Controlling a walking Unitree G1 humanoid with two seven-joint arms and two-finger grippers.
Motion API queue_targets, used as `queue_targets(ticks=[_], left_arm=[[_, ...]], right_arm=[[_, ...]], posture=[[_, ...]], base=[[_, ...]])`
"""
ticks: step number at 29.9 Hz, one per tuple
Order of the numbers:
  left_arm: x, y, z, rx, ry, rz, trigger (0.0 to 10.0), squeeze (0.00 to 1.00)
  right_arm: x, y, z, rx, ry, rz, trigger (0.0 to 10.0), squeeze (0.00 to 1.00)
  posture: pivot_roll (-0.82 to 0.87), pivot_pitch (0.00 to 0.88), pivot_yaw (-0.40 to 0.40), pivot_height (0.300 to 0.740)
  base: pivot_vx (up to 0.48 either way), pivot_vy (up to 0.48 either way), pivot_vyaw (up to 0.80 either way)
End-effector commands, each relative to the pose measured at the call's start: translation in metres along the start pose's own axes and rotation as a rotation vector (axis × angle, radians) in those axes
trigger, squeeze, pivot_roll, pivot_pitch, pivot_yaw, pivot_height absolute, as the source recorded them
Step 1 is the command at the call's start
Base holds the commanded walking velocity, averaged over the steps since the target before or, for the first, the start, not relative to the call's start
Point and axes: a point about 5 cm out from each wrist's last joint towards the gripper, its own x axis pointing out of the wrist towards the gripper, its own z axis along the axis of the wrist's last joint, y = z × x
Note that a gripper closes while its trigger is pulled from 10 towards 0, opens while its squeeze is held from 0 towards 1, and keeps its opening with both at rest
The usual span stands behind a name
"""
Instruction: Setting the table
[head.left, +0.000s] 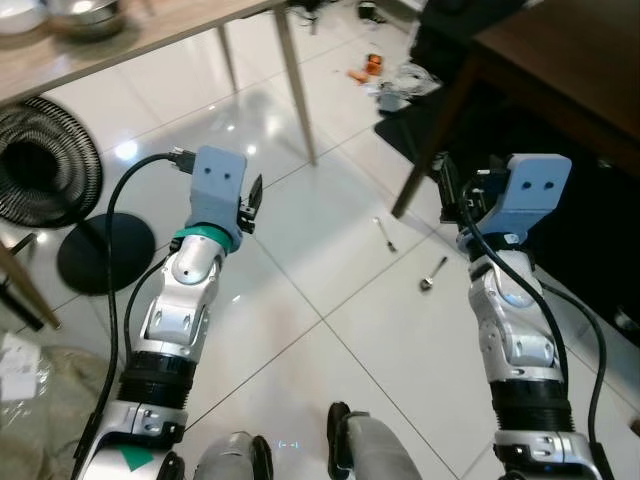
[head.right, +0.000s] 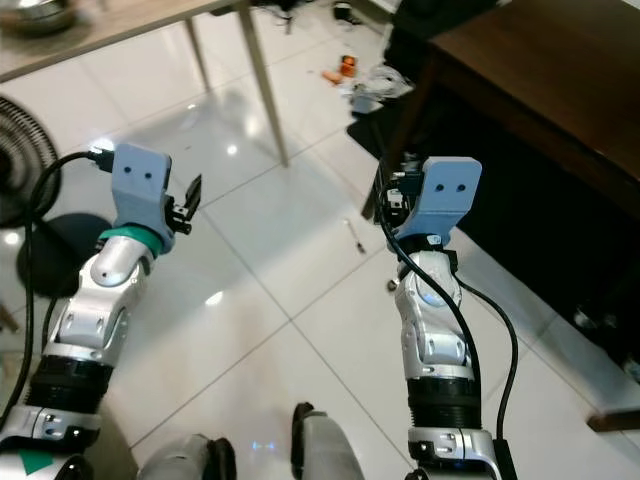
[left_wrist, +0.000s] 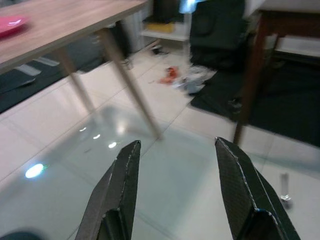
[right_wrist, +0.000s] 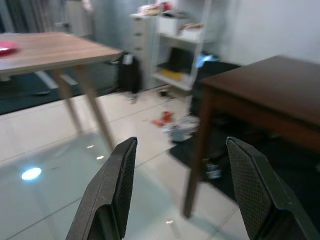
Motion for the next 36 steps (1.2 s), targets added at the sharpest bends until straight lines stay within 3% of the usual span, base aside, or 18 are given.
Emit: queue_targets(ticks=[1,36], left_arm=[[-0.0019,0.0013,-0.0036,0.007,0.011,0.001,10.0,0.0],[-0.0007,-0.0054,-0.001,0.02,0.007,-0.049,10.0,0.0]], right_arm=[[-0.0042,-0.0025,-0.0057,0.013,0.022,-0.018,10.0,0.0],[-0.0047,-0.0067,-0.0062,0.001,0.028,-0.059,10.0,0.0]], posture=[[0.16,0.116,0.019,0.74],[0.16,0.118,0.029,0.74]], base=[[0.0,0.0,-0.8],[0.0,0.0,-0.8]])
